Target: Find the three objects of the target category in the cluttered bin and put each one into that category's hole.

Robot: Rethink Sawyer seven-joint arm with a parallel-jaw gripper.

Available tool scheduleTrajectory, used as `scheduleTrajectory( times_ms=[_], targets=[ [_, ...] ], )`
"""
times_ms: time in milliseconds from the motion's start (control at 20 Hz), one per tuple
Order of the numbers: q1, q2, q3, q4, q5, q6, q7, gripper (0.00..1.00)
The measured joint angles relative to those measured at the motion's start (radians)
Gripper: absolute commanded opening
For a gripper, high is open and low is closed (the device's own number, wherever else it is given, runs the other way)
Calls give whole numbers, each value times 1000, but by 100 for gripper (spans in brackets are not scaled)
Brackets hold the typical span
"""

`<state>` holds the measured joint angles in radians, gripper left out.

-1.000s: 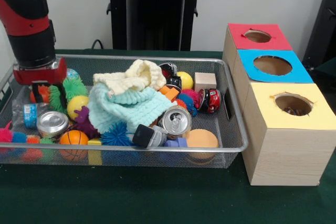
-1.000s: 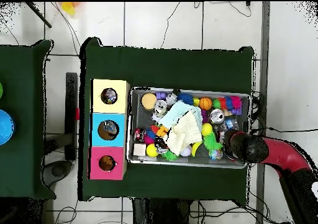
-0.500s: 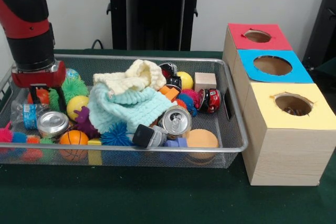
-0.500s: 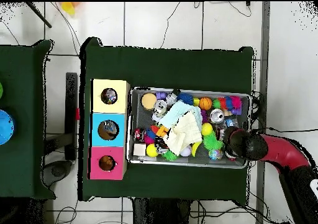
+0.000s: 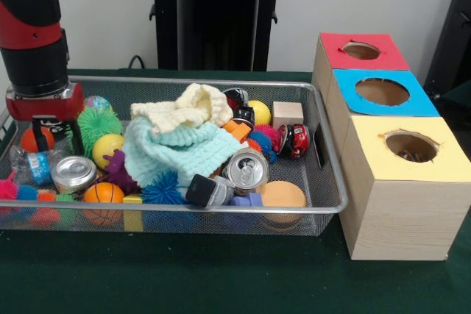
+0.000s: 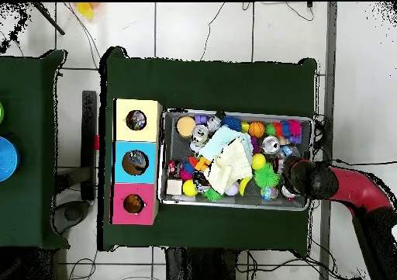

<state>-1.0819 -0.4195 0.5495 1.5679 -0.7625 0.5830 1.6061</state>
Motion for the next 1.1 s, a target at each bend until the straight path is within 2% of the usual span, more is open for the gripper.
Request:
scheduleTrajectory(
  times_ms=[750, 1100],
  targets=[
    [3, 1, 0, -6, -2, -1, 0, 100],
    [20, 30, 6, -67, -1, 35, 0, 100]
  ],
)
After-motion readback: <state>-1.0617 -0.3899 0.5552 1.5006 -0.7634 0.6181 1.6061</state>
